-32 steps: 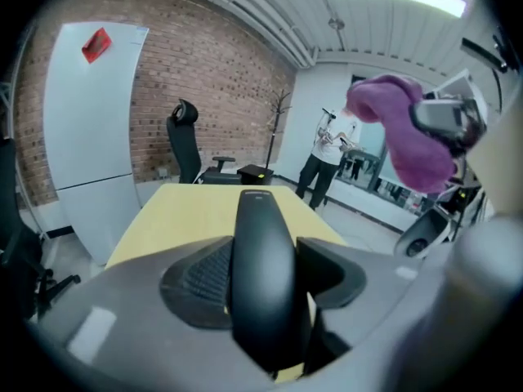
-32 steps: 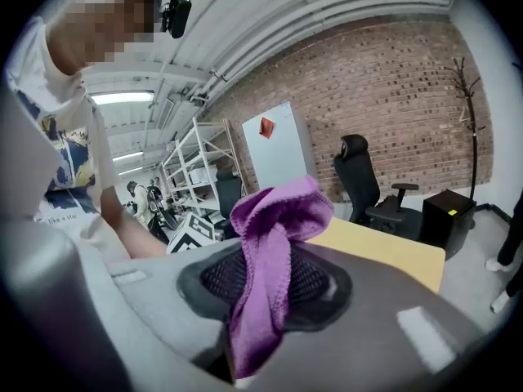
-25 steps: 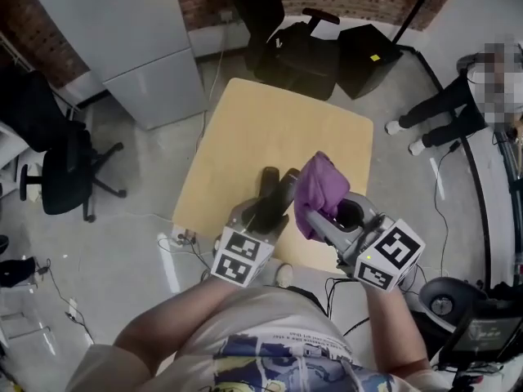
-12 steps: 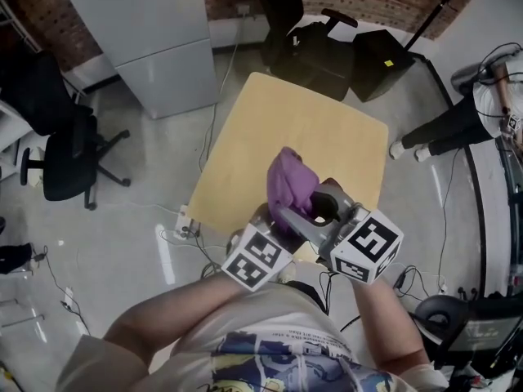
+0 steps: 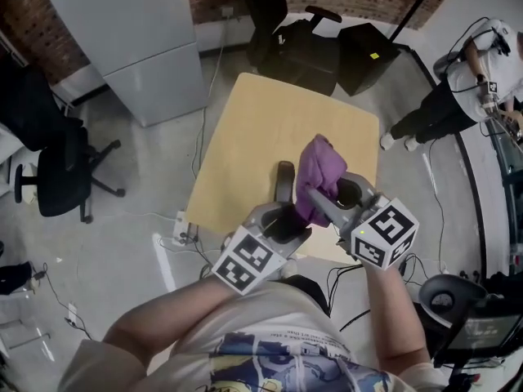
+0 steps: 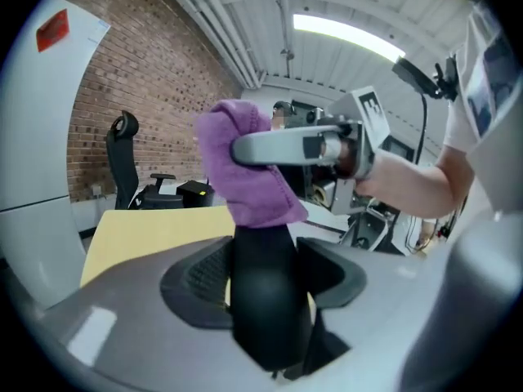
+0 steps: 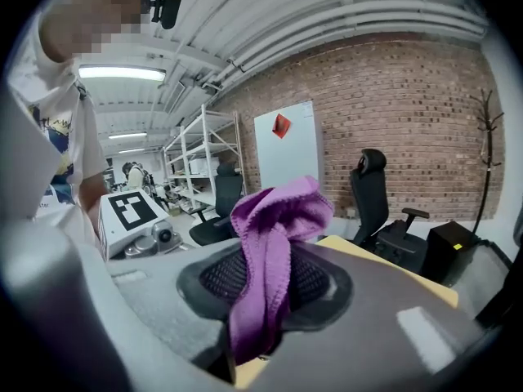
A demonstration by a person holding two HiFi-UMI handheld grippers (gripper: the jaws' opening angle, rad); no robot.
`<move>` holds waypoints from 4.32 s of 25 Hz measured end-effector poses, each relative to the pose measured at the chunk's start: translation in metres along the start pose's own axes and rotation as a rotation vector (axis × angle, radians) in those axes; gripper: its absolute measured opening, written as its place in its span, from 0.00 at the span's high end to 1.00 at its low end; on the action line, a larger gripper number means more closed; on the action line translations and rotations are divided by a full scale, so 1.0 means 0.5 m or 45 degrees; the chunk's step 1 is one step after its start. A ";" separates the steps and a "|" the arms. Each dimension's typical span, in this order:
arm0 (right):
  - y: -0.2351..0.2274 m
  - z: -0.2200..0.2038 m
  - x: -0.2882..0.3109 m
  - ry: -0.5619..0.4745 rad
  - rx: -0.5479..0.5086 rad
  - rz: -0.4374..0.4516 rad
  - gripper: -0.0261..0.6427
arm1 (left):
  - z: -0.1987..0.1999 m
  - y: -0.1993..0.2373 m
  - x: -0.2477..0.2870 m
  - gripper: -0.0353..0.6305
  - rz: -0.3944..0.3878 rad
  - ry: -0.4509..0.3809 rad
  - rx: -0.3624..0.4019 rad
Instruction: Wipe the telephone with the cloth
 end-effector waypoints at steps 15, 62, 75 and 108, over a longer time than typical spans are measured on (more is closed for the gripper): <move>0.018 0.057 -0.078 -0.053 -0.041 -0.148 0.80 | 0.002 -0.028 -0.007 0.58 -0.091 -0.014 0.040; -0.009 -0.012 -0.240 -0.127 -0.001 -0.155 0.80 | 0.061 -0.089 0.040 0.57 -0.092 -0.030 -0.104; -0.155 -0.031 -0.336 -0.228 0.079 -0.245 0.80 | 0.085 -0.097 0.051 0.57 -0.055 -0.089 -0.352; 0.131 -0.160 -0.167 -0.117 0.030 0.390 0.80 | 0.146 -0.035 0.001 0.57 -0.040 -0.412 -1.040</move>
Point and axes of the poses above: the fingertips, and each gripper's own axes: x forward along the fingers, y to its left, z out of its top, the point moved 1 cm from there along -x, backward along the fingers, and after that the axes turned 10 degrees about z, right-handed, at the moved point
